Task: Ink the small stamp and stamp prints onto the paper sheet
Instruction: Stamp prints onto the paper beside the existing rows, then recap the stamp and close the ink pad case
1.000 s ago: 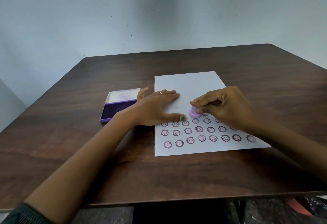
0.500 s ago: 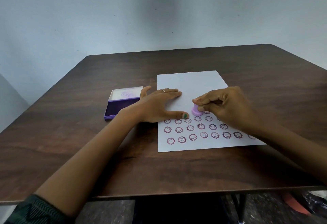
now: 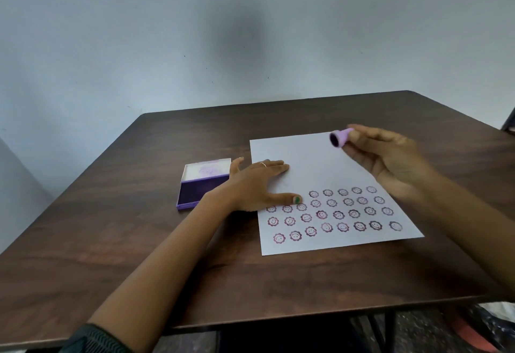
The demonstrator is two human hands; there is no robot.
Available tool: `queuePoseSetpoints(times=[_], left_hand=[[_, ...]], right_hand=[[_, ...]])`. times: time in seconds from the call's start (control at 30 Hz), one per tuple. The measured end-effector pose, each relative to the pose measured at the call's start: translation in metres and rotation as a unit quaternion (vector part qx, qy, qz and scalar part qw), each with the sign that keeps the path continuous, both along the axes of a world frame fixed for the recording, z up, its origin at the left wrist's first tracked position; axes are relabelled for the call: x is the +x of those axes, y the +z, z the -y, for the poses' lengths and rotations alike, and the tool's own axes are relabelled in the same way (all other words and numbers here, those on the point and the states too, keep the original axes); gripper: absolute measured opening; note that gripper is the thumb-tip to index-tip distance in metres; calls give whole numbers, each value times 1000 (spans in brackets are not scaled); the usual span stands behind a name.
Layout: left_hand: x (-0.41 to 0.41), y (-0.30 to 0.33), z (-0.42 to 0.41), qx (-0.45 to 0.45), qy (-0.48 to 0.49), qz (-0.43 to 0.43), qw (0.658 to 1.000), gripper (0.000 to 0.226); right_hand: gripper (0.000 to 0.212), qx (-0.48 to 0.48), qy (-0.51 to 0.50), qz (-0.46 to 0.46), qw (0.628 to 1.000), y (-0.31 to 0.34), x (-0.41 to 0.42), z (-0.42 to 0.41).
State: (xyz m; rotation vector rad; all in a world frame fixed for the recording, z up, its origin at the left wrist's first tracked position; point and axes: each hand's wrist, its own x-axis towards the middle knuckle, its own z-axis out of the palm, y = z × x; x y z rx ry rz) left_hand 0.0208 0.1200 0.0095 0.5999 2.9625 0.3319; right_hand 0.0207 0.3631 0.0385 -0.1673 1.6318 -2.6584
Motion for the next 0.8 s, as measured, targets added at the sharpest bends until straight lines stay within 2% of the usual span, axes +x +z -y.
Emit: queuePoseSetpoints(times=[0.07, 0.2, 0.4, 0.6, 0.67, 0.8], left_hand=[[0, 0, -1, -1, -1, -1, 1000, 90], [-1, -1, -1, -2, 1, -7, 1000, 87], [-1, -1, 1, 22, -9, -47, 999, 82], [-5, 10, 18, 70, 28, -160, 984, 74], [-8, 13, 30, 68, 52, -190, 978, 71], [-13, 17, 52, 59, 78, -261, 961, 52]], right_hand=[[19, -69, 6, 65, 995, 0, -3, -3], [11, -111, 15, 125, 986, -2, -5, 2], [13, -126, 54, 105, 985, 12, -24, 27], [8, -105, 67, 52, 991, 20, -51, 56], [6, -80, 51, 27, 995, 12, -56, 57], [8, -56, -21, 36, 998, -6, -64, 49]])
